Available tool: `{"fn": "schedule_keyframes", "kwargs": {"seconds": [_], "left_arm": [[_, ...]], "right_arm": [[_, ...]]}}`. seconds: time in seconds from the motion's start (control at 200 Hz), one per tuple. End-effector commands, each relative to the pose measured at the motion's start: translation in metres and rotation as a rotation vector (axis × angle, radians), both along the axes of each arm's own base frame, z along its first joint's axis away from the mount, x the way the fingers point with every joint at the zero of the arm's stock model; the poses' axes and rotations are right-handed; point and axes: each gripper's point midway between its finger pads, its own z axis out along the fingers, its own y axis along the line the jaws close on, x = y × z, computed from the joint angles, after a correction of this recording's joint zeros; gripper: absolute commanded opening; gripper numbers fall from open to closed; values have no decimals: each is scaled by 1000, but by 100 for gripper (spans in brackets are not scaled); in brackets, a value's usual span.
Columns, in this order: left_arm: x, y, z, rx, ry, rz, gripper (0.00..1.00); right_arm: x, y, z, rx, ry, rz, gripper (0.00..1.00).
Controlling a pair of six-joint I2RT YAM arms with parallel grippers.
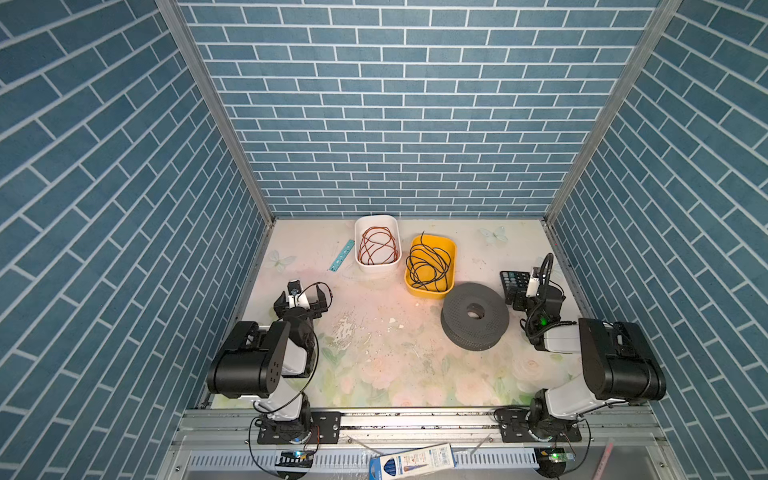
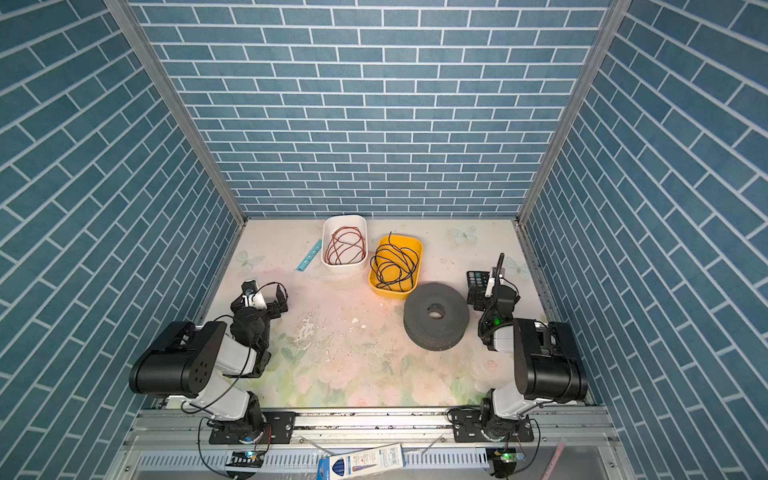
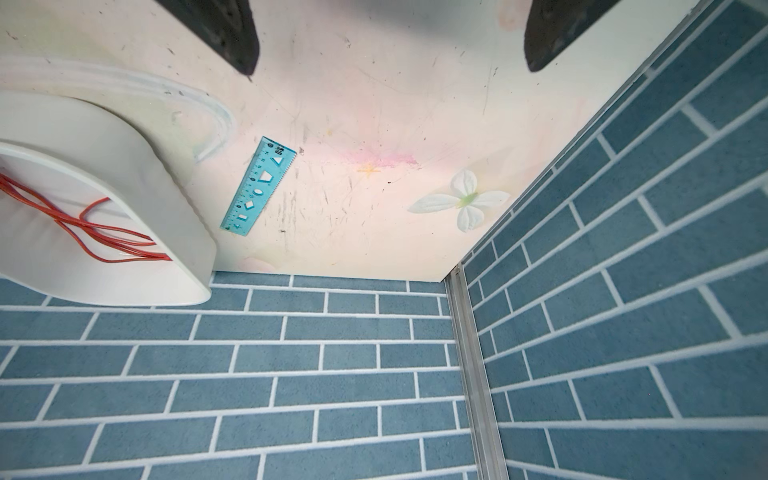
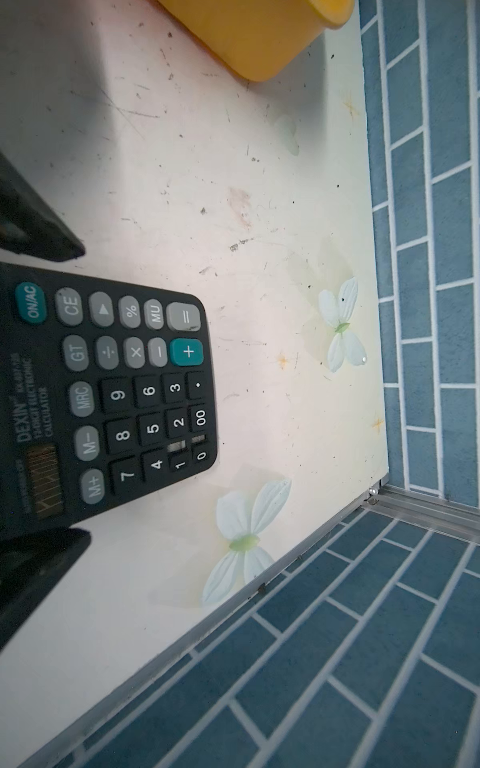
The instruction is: Wrap the cables
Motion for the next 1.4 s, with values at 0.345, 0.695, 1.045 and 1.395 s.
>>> {"fn": "schedule_keyframes", "kwargs": {"seconds": [0.345,0.695,1.045,1.395], "left_arm": [[-1,5,2,-16,-18,16,100],[3,12,1,-47,-4,24,100],[-1,12,1,-47,-15,29,100],[-2,12,1,-52,-22,24,100]], "right_arm": [[10,0,12,-3,-34,2,99],[10,0,11,-3,-32,2,99],[8,-7,13,-3,-43,-41,99],[9,-7,12,-3,-39,-36,99]]}}
